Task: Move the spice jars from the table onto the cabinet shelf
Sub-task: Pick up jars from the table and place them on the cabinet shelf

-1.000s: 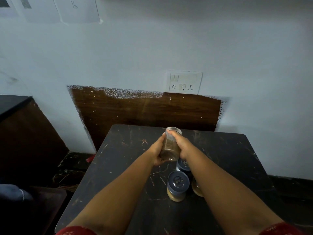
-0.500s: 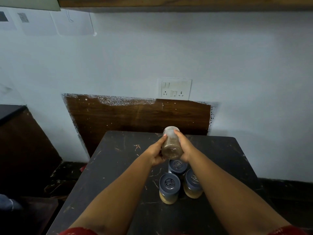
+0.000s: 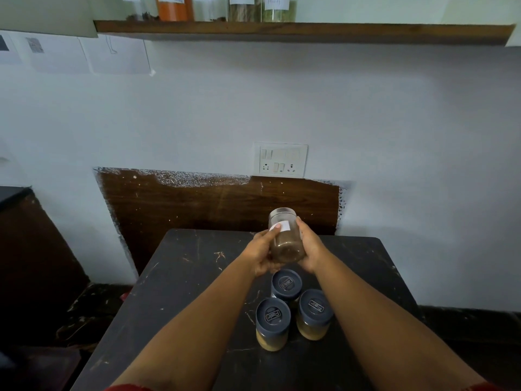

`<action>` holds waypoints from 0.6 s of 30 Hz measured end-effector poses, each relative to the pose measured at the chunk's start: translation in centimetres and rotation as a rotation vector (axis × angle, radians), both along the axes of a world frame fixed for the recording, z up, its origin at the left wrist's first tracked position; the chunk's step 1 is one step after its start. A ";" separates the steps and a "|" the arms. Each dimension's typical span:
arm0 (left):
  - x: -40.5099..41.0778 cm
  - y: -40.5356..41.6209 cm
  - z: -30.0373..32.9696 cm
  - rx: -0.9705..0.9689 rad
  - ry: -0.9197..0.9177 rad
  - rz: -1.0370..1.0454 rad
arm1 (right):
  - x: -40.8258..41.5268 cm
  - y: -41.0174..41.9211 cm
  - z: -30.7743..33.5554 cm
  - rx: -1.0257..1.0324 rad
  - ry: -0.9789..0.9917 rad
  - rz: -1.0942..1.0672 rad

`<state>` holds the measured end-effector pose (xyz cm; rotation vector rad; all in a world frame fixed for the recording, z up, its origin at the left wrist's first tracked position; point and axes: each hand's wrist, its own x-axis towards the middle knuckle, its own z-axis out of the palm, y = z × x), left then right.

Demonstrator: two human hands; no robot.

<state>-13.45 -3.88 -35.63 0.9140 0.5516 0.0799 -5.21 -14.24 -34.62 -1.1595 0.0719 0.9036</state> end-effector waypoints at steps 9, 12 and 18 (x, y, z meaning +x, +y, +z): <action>-0.6 0.3 -0.1 0.069 -0.086 0.046 | 0.3 -1.1 -1.4 0.171 -0.001 -0.119; -0.5 -0.3 0.3 0.092 -0.107 0.045 | 0.3 -1.4 -1.5 0.157 -0.030 -0.137; -0.4 -0.7 0.1 0.056 -0.150 0.108 | -0.3 -2.5 -1.5 0.021 -0.249 0.089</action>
